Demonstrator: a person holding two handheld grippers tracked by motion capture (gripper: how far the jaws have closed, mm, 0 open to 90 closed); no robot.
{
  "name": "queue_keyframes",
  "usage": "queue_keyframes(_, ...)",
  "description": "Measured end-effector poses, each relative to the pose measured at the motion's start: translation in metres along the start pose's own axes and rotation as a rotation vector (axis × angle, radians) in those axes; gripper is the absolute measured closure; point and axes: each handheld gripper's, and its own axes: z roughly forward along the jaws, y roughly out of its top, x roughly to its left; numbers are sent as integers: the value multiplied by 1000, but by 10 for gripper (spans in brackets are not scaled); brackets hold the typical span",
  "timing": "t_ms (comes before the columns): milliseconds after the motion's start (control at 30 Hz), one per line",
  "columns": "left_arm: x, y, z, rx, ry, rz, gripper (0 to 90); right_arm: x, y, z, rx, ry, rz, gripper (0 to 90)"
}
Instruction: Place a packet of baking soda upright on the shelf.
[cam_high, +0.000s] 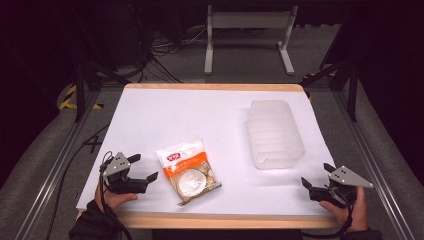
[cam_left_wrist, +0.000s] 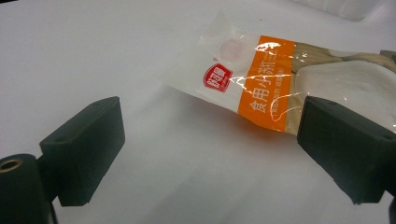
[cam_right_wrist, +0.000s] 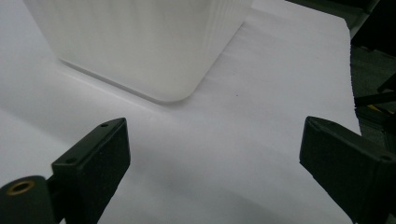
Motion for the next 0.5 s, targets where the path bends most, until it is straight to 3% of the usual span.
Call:
queue_keyframes(300,-4,-2,-4,-2,-4,11,84,2,1,2,22,14,-24,98)
queue_keyframes(500,-4,-3,-6,-3,-4,2,85,0,2,3,23,29,-15,102)
